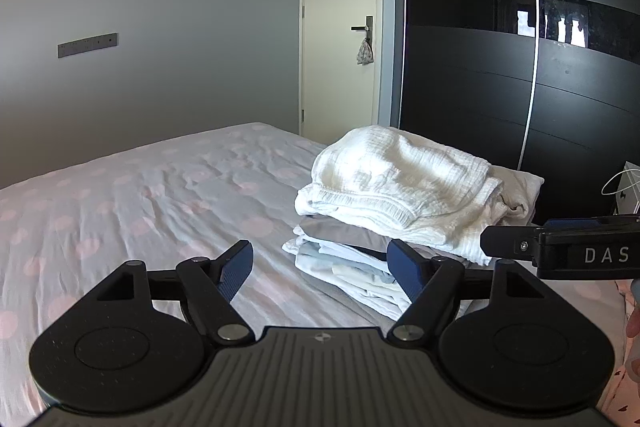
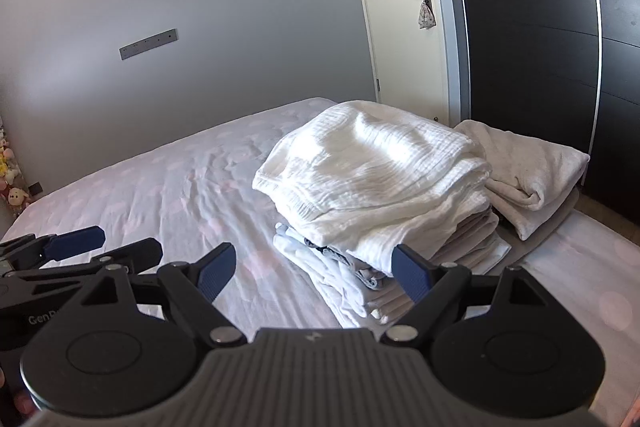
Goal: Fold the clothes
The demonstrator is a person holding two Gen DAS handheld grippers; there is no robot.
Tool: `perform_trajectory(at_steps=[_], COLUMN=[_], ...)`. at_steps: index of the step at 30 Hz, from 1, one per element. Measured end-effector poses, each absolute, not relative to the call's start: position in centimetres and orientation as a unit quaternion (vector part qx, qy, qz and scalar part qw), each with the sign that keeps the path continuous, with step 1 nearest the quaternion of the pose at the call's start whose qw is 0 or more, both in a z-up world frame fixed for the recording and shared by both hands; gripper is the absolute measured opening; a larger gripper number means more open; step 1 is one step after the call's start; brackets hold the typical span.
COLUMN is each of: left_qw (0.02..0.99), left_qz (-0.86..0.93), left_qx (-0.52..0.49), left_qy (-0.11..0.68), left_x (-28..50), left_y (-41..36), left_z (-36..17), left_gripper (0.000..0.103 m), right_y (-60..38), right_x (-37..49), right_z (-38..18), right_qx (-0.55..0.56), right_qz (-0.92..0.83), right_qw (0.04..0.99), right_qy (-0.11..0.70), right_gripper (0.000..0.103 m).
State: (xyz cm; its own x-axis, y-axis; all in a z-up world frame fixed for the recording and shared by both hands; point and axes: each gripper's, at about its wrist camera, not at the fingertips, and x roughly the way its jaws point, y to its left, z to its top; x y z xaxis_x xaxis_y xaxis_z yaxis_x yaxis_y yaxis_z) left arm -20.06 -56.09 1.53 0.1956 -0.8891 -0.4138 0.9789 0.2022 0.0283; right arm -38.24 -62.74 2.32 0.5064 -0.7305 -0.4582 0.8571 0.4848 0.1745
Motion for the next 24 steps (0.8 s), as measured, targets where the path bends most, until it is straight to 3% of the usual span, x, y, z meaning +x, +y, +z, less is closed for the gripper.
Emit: perform_trajectory(at_steps=[24], left_qw=[0.772], left_qz=[-0.601], left_qx=[0.165], left_qy=[0.122], left_x=[-25.6], left_y=[-53.8], left_z=[3.8], left_gripper=[0.074], right_y=[-57.8], right_x=[-43.1], right_z=[5.1], right_qx=[0.146], right_qz=[-0.468], right_qw=[0.863], right_qy=[0.126], right_gripper=[0.089])
